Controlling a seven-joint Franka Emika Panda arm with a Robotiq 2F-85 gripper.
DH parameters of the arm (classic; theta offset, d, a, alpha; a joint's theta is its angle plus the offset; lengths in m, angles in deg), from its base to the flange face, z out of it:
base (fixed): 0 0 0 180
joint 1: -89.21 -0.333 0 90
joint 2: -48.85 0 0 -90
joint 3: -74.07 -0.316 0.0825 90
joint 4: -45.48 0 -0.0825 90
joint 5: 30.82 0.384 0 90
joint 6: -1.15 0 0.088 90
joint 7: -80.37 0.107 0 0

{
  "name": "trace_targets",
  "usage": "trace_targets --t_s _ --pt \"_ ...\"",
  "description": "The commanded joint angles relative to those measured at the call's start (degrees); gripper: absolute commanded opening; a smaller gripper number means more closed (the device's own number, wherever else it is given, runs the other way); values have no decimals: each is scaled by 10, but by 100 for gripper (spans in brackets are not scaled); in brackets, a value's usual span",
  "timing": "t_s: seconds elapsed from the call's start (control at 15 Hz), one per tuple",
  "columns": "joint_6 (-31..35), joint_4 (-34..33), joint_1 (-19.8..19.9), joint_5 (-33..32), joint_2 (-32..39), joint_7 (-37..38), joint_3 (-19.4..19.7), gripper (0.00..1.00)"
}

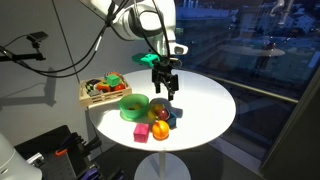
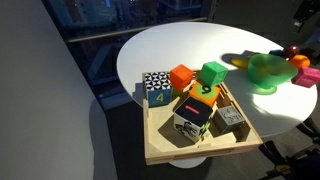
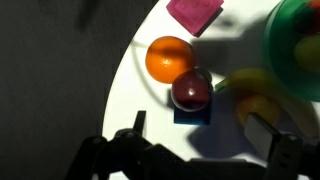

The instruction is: Pick up the round brown toy and put it in the green bowl

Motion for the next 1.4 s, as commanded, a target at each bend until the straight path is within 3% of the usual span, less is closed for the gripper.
trace_targets --t_s 0.0,1.33 --pt "32 5 6 8 3 -16 2 100" --pt "29 0 6 10 61 -14 1 100"
